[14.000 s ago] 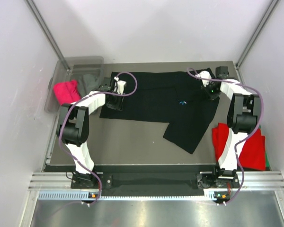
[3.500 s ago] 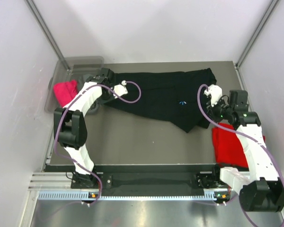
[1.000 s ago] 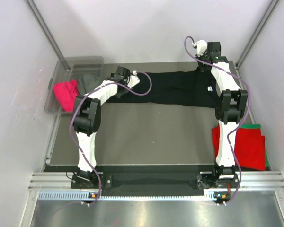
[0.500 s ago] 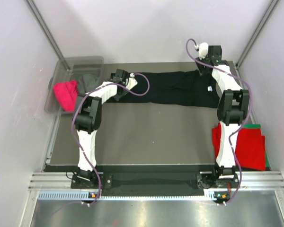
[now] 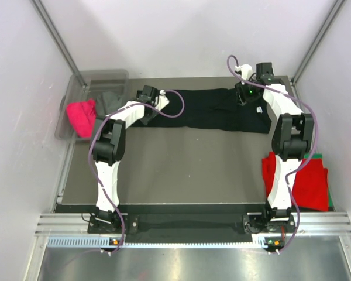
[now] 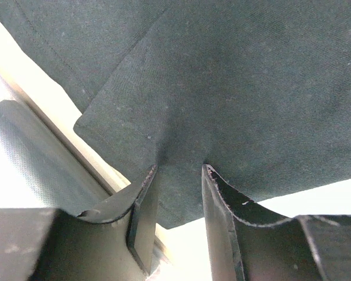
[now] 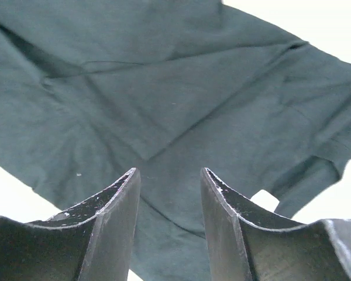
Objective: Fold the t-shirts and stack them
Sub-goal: Fold the tshirt
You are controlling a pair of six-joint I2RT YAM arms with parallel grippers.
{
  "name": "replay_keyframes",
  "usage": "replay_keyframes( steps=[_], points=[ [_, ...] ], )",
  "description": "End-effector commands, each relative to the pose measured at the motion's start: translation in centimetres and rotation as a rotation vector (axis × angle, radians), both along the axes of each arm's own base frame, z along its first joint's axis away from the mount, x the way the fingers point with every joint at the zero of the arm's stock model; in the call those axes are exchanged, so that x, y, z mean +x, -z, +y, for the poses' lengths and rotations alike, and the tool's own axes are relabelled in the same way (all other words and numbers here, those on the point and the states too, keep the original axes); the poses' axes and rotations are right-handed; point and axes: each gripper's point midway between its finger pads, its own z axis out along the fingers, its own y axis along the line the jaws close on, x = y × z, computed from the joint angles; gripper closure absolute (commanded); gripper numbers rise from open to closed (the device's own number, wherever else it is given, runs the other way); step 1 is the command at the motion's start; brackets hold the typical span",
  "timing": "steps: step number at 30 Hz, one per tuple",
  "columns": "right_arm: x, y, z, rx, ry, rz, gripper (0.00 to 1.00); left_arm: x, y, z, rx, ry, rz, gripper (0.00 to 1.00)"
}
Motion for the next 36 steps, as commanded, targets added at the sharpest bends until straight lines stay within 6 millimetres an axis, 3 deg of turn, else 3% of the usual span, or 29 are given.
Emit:
replay_keyframes(
  steps=[1,7,12,23,36],
  points=[
    [0.4,-1.1,2.5,0.058,-0.080,-0.009,0.54,-0.2,0.4,-0.5,-0.060,-0.016,-0.003,0.60],
    [0.9,0.8,3.5,0.067,-0.087,0.038,0.55,-0.3,0.1,-0.4,-0.068,-0.038,-0.013,0.60],
    [1.2,2.8,3.7,0.035,-0.076,0.069,0.58,-0.3,-1.3,-1.2,-0.135,-0.073,-0.036,0.60],
    [1.2,3.7,3.5,0.012,-0.058,0.090,0.59,-1.6,-3.8,-1.1,-0.172,-0.087,-0.064,0.59],
    [0.4,4.9,3.3,0.008,-0.044,0.126,0.59,-2.0,-4.2,-1.0,-0.172,-0.091,-0.069,0.59]
  ],
)
